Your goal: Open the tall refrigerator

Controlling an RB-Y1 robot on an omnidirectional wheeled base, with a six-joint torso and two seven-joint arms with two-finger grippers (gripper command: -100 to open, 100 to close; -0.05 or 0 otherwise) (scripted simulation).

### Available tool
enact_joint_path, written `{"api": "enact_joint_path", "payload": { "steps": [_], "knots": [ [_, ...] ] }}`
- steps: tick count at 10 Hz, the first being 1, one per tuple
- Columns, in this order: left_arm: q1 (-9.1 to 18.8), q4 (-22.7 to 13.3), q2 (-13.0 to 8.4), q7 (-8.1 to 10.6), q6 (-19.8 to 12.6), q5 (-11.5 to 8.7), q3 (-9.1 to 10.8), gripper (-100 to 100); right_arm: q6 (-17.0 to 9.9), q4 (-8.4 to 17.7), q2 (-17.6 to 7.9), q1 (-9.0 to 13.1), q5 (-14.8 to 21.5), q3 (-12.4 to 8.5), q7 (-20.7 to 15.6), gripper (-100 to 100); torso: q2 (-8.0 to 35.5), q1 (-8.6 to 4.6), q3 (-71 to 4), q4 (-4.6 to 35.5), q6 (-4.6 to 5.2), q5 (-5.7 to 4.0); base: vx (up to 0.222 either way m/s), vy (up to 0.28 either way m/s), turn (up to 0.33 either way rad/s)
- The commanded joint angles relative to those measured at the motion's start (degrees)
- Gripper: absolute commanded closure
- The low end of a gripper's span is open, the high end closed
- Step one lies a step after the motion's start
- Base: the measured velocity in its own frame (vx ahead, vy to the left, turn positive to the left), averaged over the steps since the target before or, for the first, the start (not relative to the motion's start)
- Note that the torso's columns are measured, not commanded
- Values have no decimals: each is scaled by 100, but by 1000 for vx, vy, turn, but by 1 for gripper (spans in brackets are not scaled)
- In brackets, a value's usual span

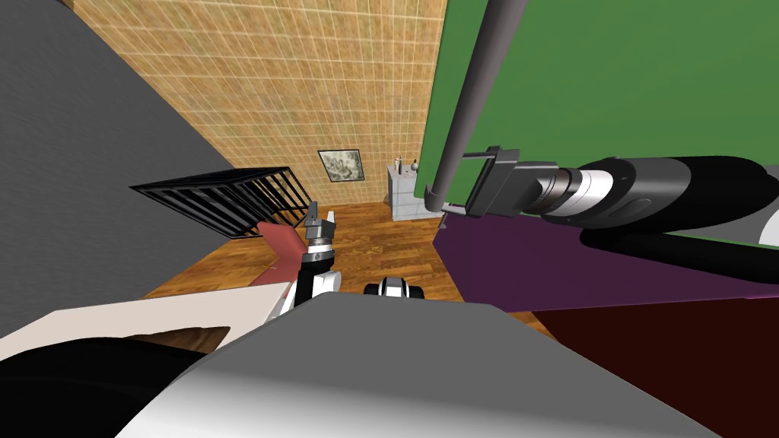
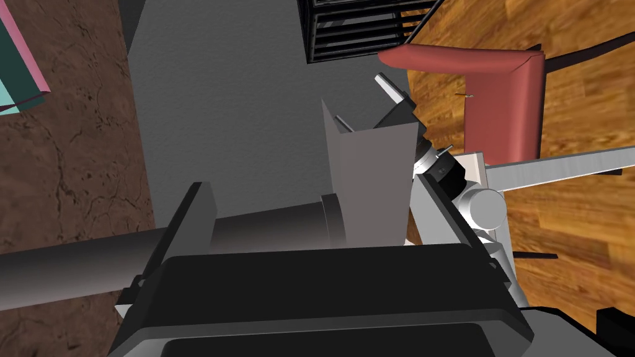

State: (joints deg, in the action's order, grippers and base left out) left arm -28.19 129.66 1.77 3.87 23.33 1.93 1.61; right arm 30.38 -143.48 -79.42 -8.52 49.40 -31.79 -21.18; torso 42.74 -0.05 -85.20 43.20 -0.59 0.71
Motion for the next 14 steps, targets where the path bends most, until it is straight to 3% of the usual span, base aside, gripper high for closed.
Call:
{"api": "enact_joint_path", "payload": {
  "steps": [1, 14],
  "knots": [
    [0, 0, 0, 0, 0, 0, 0, 0, -96, 37, -45, 138, -41, -179, 98, -100, 6, 12, 1, 6, 0, 11, -5, -6, 13],
    [0, 0, 0, 0, 0, 0, 0, 0, -71, 113, -113, 208, -96, -241, 163, -100, 19, 18, -10, 31, -8, 24, -2, 2, 1]
  ]
}}
